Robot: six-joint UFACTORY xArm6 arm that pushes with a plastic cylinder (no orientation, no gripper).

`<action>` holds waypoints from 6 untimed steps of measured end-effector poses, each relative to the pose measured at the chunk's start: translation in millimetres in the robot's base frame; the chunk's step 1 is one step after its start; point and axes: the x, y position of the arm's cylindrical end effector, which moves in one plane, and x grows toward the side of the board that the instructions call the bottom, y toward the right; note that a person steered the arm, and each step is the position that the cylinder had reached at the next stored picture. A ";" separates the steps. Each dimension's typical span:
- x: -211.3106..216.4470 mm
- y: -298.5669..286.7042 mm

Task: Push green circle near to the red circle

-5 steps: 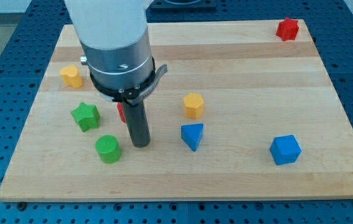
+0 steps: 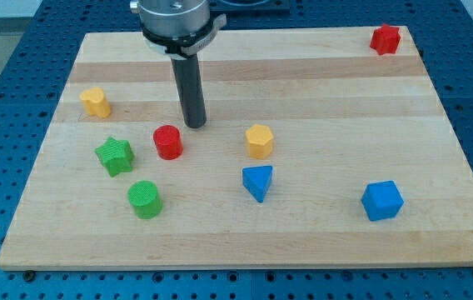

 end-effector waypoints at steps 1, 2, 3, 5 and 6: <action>13.6 5.5; 64.5 5.4; 119.5 -1.5; 193.6 -48.4; 204.6 -86.4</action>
